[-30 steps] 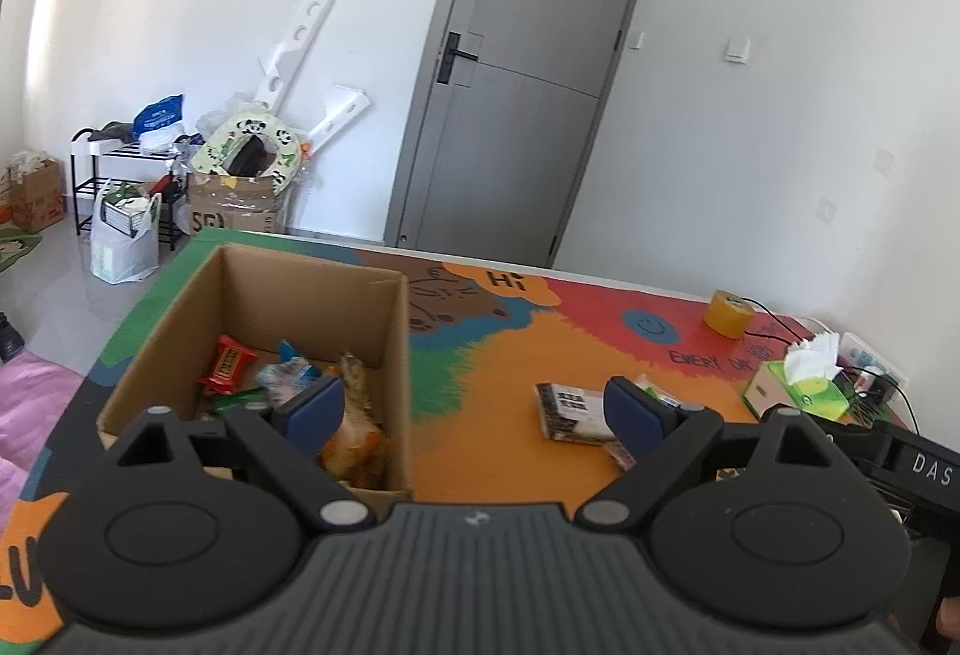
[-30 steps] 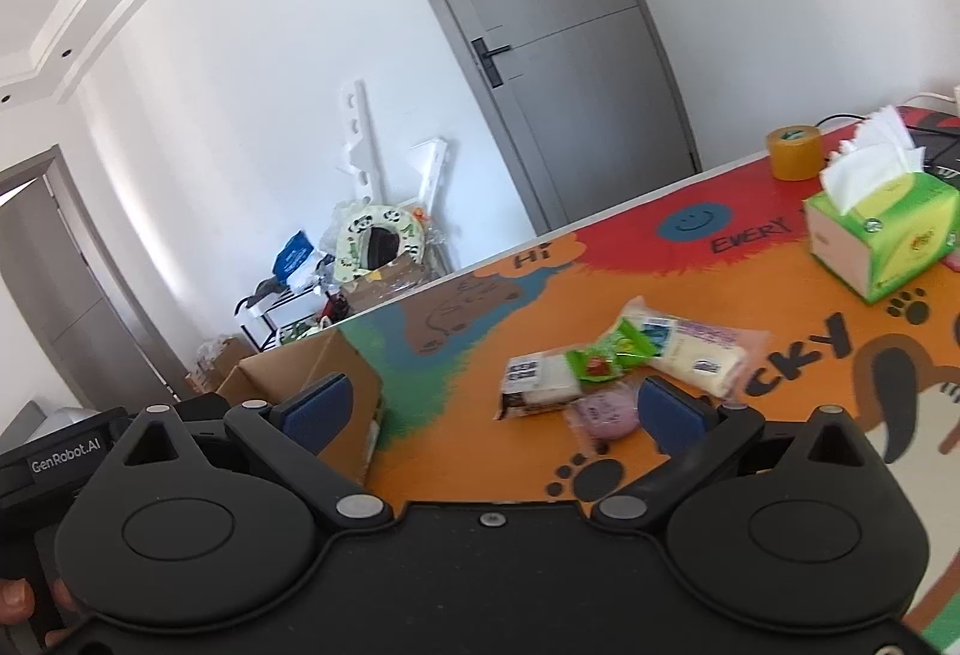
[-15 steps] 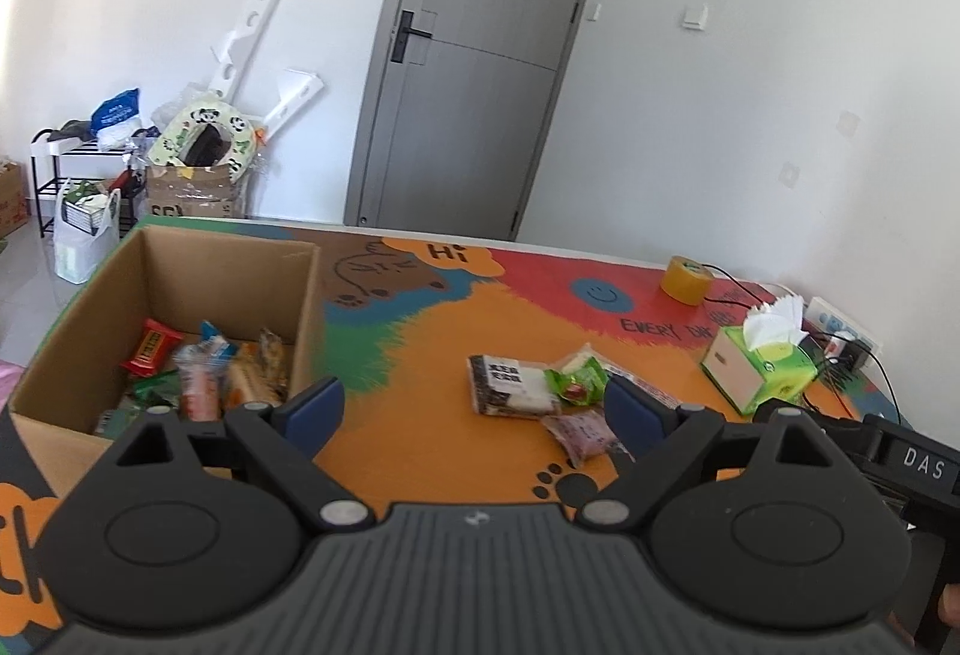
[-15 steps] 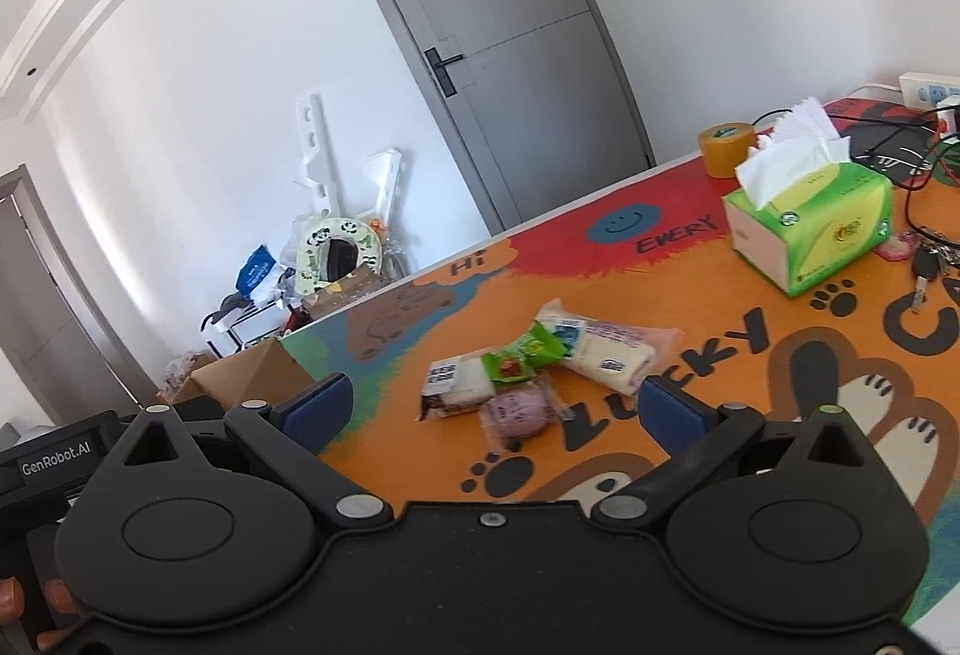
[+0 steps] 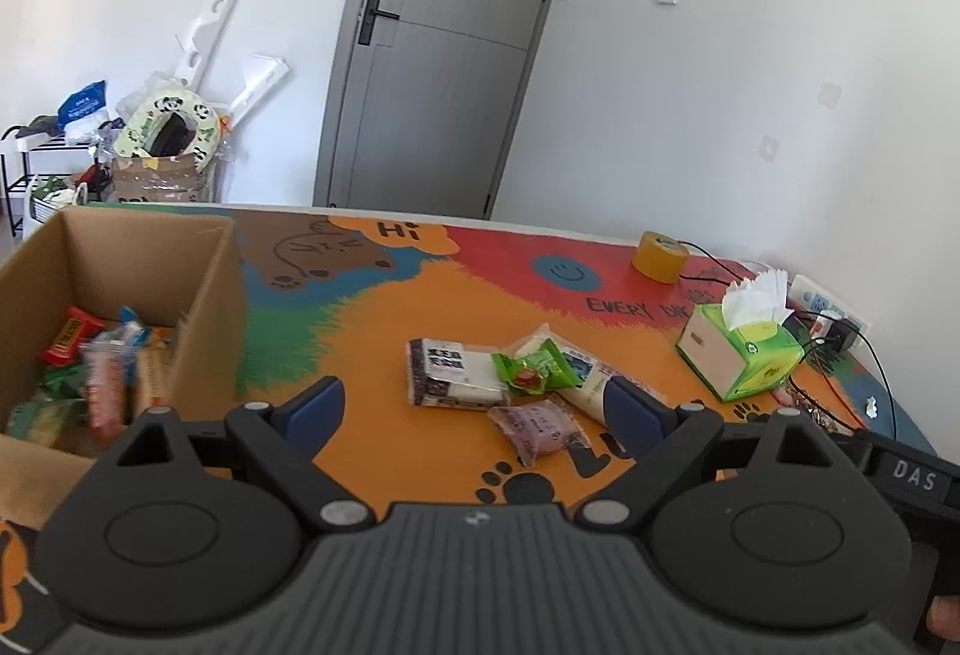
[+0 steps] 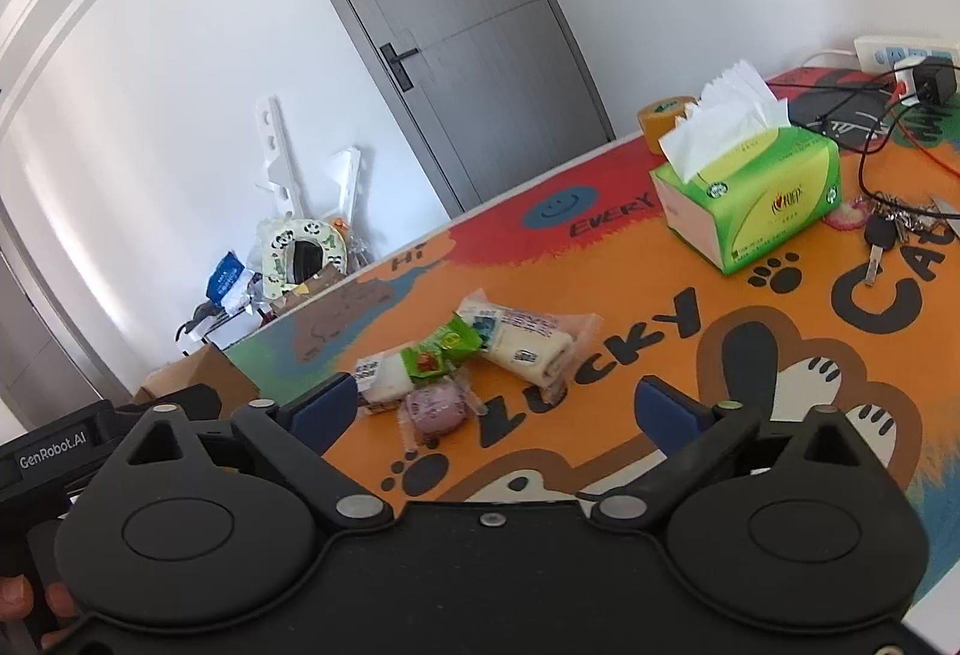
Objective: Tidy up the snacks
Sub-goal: 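Move both open tools back toward the remaining snacks, then grasp the purple pastry pack with left tool while right tool approaches white bread pack, then lift the purple pack with left tool while right tool grasps the white cake pack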
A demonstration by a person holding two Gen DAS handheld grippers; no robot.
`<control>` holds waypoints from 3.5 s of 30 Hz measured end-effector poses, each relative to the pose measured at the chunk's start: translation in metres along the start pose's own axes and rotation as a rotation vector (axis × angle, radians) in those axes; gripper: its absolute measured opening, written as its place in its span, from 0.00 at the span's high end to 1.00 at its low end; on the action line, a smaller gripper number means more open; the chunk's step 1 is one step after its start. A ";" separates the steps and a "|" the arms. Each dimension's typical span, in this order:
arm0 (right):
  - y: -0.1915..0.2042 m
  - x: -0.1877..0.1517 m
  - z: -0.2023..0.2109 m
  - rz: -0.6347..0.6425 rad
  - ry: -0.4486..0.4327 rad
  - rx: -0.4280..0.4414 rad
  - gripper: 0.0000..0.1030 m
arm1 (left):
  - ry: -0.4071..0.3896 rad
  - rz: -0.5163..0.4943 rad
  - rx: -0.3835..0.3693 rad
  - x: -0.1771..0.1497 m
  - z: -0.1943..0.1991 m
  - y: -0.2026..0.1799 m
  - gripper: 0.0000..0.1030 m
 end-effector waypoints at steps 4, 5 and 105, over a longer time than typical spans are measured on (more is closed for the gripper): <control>-0.010 -0.001 -0.011 -0.011 0.011 -0.017 0.09 | 0.031 -0.009 0.003 -0.006 -0.018 -0.006 0.11; -0.013 -0.002 -0.014 -0.013 0.015 -0.018 0.10 | 0.037 -0.009 0.004 -0.007 -0.022 -0.007 0.11; -0.003 -0.014 -0.107 0.110 0.193 -0.013 0.74 | 0.076 0.095 0.121 -0.006 -0.075 0.029 0.60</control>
Point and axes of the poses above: each gripper's, at about its wrist camera, not at the fingertips, and z roughly against the way its jaws point, y to its left, x to its top, the point moved 10 cm from there along -z, roughly the way its jaws point, and after that the axes turned 5 degrees about z, right-handed, at the moved point
